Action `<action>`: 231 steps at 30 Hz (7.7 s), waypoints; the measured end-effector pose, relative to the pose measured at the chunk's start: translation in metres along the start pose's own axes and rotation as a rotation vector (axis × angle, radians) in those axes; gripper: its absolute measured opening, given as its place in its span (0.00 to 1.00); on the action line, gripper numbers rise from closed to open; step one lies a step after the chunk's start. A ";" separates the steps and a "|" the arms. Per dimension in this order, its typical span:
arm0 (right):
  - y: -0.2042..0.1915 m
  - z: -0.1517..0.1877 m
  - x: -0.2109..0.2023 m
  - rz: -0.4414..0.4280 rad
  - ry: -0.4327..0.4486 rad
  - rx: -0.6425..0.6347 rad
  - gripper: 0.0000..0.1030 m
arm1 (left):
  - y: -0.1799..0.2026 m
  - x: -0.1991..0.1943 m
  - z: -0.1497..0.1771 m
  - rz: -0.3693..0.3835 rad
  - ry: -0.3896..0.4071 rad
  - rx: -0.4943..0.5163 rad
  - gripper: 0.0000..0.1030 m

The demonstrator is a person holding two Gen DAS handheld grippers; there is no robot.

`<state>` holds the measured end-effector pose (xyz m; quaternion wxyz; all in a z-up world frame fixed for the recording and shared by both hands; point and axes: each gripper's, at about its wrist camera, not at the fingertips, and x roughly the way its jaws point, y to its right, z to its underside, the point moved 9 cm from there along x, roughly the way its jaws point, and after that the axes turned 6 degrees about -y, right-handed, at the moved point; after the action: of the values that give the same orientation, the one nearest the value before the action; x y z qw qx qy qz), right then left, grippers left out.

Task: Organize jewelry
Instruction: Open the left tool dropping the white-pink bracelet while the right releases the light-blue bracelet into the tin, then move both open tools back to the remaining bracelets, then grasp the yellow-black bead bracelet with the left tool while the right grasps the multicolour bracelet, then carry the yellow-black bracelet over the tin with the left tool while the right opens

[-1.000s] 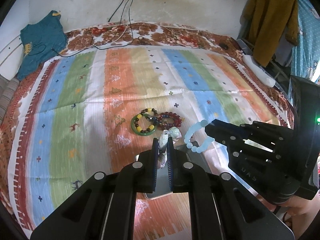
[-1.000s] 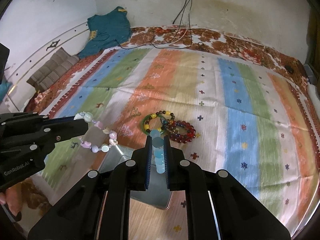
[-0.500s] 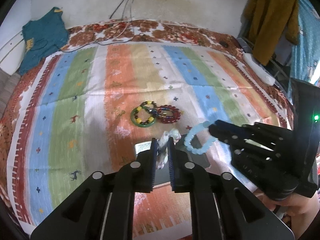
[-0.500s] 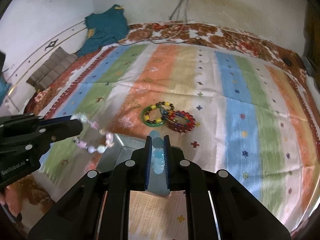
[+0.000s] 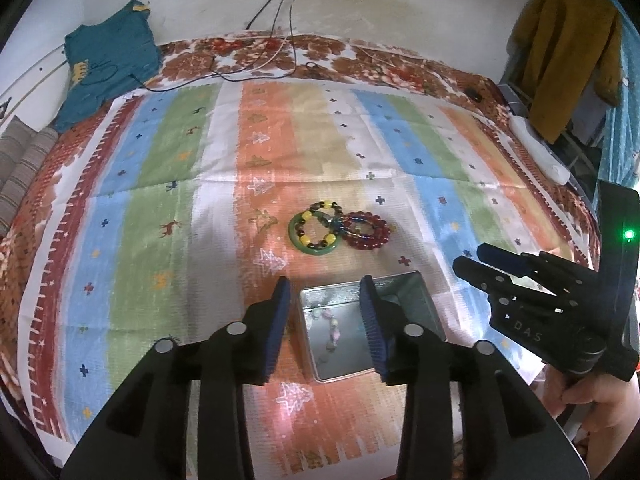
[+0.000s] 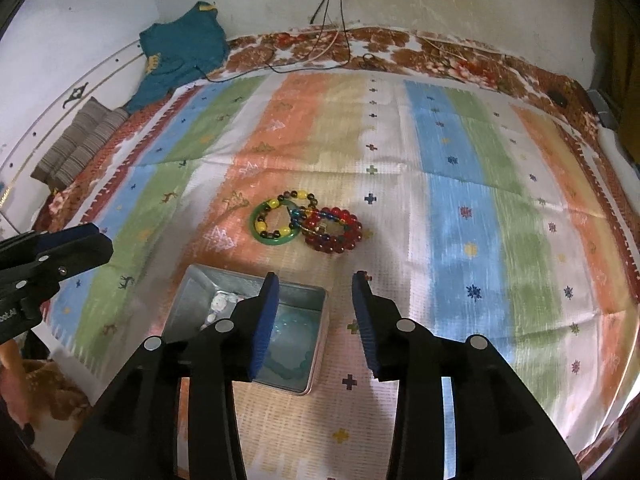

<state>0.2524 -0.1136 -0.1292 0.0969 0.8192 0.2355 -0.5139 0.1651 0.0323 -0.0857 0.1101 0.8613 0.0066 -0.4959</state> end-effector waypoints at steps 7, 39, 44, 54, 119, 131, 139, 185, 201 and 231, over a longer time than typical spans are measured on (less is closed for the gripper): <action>0.002 -0.002 0.005 0.007 -0.010 -0.004 0.44 | -0.010 0.006 -0.004 -0.027 -0.007 -0.017 0.50; -0.020 -0.024 0.054 -0.004 -0.084 -0.103 0.61 | -0.041 0.076 -0.050 -0.083 -0.092 -0.030 0.64; -0.022 -0.027 0.061 -0.019 -0.094 -0.121 0.61 | -0.037 0.091 -0.055 -0.077 -0.112 0.002 0.64; -0.020 -0.033 0.078 -0.023 -0.121 -0.151 0.61 | -0.042 0.117 -0.058 -0.068 -0.164 0.010 0.65; -0.016 -0.041 0.181 -0.014 -0.312 -0.298 0.27 | -0.024 0.234 -0.083 0.066 -0.347 0.046 0.25; -0.015 -0.045 0.173 -0.031 -0.284 -0.300 0.13 | -0.028 0.224 -0.086 0.022 -0.322 0.051 0.10; -0.014 -0.048 0.155 -0.003 -0.243 -0.294 0.13 | -0.016 0.198 -0.093 -0.016 -0.275 0.080 0.10; 0.007 -0.064 0.103 0.088 -0.114 -0.158 0.10 | -0.008 0.125 -0.093 -0.071 -0.153 0.051 0.10; 0.003 -0.067 0.057 0.117 0.000 -0.136 0.10 | 0.002 0.075 -0.078 -0.063 -0.071 0.062 0.10; 0.010 -0.037 0.021 0.075 0.014 -0.053 0.06 | 0.030 0.014 -0.032 -0.033 0.027 0.094 0.10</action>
<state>0.2940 -0.1017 -0.1316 0.1362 0.8281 0.2189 -0.4979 0.2026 0.0080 -0.0765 0.0611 0.8720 -0.0013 -0.4857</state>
